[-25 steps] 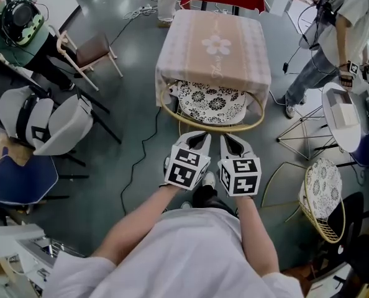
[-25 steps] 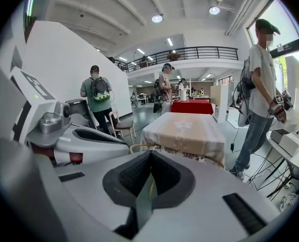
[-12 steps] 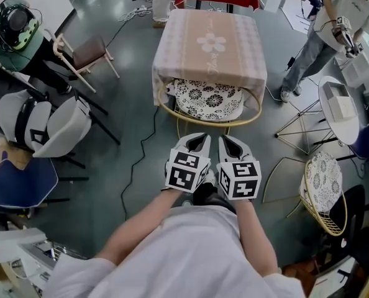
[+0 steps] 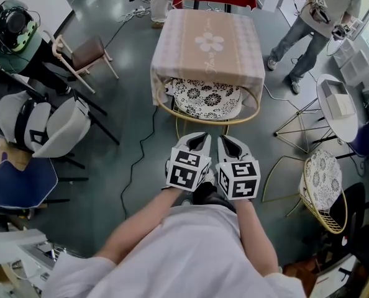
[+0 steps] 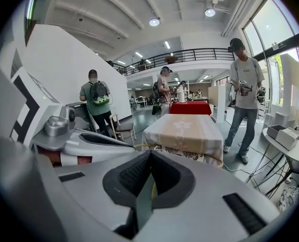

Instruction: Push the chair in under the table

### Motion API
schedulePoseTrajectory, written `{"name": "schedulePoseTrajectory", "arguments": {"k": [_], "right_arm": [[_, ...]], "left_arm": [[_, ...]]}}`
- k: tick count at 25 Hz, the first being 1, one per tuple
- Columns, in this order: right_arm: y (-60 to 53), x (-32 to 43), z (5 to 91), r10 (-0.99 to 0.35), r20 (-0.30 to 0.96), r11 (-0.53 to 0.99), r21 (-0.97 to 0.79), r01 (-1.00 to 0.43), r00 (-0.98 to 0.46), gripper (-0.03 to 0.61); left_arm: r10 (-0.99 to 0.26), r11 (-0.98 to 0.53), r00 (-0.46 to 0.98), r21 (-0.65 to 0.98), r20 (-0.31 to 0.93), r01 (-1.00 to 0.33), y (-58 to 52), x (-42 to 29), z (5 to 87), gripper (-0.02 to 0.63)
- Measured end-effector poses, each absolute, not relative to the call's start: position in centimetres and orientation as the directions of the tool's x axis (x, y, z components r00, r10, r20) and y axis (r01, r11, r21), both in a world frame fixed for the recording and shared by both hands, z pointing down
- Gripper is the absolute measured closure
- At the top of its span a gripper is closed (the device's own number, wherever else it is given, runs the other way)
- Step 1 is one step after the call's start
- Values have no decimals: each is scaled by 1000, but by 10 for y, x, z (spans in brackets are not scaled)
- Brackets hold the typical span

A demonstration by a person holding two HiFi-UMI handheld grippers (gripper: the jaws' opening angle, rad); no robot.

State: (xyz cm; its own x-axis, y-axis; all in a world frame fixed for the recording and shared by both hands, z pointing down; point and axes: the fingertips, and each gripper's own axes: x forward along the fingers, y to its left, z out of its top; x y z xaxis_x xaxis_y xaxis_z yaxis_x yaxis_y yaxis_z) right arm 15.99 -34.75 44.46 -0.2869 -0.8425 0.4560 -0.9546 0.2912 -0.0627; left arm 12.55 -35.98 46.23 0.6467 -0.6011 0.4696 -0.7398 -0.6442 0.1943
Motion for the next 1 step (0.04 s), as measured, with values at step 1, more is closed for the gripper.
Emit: {"name": "schedulePoseTrajectory", "arguments": {"k": [1], "right_arm": [[-347,160,444,-842,456,291,-62,-955,-287,575]], "left_arm": [[-601,-644,647,195,470,-740,-359,125,462,609]]}}
